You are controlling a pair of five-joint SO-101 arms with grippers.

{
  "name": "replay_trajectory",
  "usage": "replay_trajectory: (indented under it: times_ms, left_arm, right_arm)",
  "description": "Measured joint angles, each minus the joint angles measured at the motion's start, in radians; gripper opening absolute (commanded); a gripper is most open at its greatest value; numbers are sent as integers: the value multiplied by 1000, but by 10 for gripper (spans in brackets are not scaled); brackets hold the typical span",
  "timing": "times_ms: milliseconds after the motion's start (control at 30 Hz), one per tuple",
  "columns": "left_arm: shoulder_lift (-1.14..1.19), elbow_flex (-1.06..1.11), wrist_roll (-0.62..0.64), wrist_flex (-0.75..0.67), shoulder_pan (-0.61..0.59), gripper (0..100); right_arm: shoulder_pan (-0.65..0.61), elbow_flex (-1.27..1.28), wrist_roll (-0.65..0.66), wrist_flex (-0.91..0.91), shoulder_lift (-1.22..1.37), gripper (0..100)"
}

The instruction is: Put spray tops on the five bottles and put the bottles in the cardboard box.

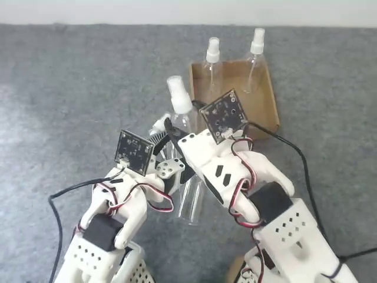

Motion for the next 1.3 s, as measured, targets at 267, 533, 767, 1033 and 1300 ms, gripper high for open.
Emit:
replay_trajectory:
  times_ms: [267,533,767,1033,1300]
  left_arm:
    - [0,3,0,-5,0,283]
    - [0,3,-6,-5,0,282]
    - [0,3,-32,-5,-20,147]
    - [0,3,-12,-74,-244,11]
    - [0,3,40,-78,-288,11]
  right_arm:
    - [-6,-49,-2,97,0,6]
    - [80,-49,-5,107,0,6]
    - [178,-49,55,17,21,6]
    - [302,-51,69,-302,273,6]
    - [379,-98,71,-577,578,6]
